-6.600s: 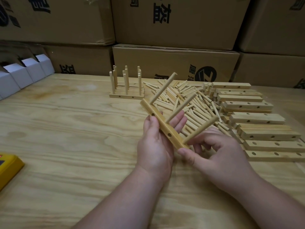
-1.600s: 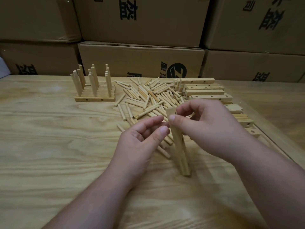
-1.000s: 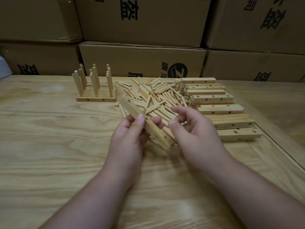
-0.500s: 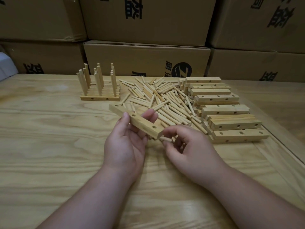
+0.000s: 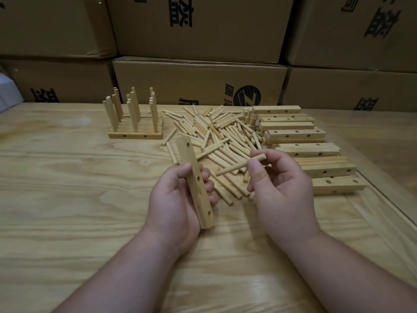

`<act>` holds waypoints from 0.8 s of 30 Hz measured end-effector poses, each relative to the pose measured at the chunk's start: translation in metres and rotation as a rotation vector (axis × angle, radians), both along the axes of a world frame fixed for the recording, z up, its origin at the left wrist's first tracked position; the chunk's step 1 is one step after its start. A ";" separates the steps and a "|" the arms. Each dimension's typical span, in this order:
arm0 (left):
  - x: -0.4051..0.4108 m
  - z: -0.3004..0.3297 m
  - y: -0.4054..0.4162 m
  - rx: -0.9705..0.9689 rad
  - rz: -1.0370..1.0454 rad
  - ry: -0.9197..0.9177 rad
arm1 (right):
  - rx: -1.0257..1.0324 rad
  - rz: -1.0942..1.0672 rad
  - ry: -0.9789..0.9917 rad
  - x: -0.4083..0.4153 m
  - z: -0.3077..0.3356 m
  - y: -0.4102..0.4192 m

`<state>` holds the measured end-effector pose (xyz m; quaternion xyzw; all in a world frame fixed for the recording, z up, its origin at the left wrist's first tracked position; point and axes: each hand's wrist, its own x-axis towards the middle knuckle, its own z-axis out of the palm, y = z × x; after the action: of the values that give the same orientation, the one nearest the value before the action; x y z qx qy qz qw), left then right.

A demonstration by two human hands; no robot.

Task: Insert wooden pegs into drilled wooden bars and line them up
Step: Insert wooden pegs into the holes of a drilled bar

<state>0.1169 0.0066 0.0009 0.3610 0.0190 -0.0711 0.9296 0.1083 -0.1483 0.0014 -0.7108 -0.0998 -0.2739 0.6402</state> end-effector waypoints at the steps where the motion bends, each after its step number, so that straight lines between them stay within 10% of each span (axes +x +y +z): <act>1: 0.000 0.000 0.000 0.011 -0.011 -0.003 | -0.012 -0.013 -0.014 0.000 0.000 0.000; 24: -0.003 0.002 -0.008 0.184 -0.032 0.038 | -0.037 -0.002 -0.136 -0.003 0.022 0.005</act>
<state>0.1143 -0.0012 0.0033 0.4437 0.0375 -0.0908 0.8908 0.1055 -0.1431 0.0229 -0.7024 -0.1472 -0.3203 0.6183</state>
